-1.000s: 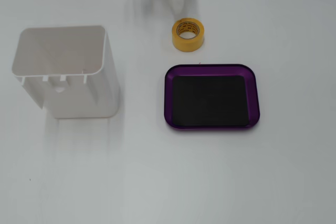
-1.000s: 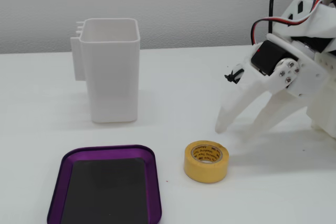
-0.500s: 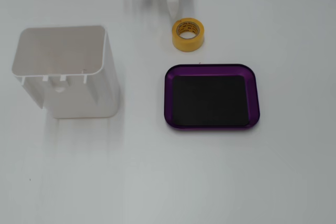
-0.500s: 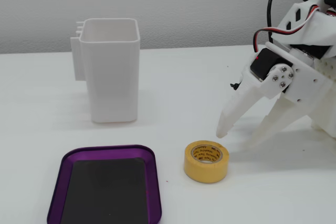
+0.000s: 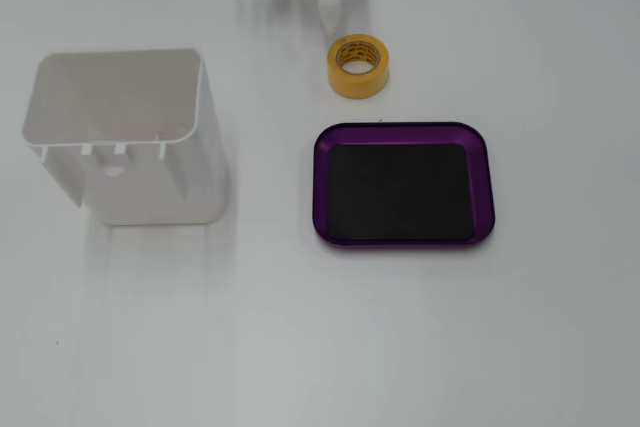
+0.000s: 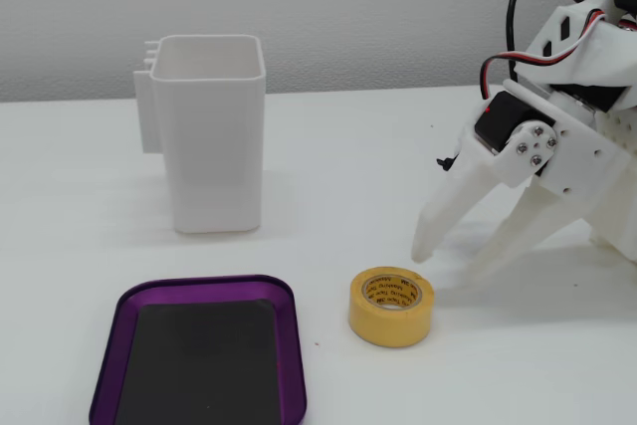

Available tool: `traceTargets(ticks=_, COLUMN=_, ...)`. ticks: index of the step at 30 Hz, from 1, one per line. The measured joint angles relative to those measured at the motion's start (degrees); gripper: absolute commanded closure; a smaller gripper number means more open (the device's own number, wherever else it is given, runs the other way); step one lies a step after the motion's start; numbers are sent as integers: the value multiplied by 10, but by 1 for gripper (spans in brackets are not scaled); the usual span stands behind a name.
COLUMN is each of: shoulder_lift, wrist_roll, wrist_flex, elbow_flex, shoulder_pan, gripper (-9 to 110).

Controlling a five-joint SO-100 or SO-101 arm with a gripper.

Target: Remove the yellow tape from the box.

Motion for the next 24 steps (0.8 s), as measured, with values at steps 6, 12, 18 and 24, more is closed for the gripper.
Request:
traceTargets(ticks=6, shoulder_lift=0, wrist_roll=0, wrist_flex=0, elbow_flex=10, shoulder_pan=0, gripper=102)
traceTargets(ticks=12, shoulder_lift=0, wrist_roll=0, wrist_flex=0, elbow_flex=10, shoulder_pan=0, gripper=102)
traceTargets(ticks=18, shoulder_lift=0, wrist_roll=0, wrist_flex=0, elbow_flex=11, shoulder_pan=0, gripper=102)
traceTargets(ticks=24, shoulder_lift=0, wrist_roll=0, wrist_flex=0, elbow_flex=11, shoulder_pan=0, gripper=102)
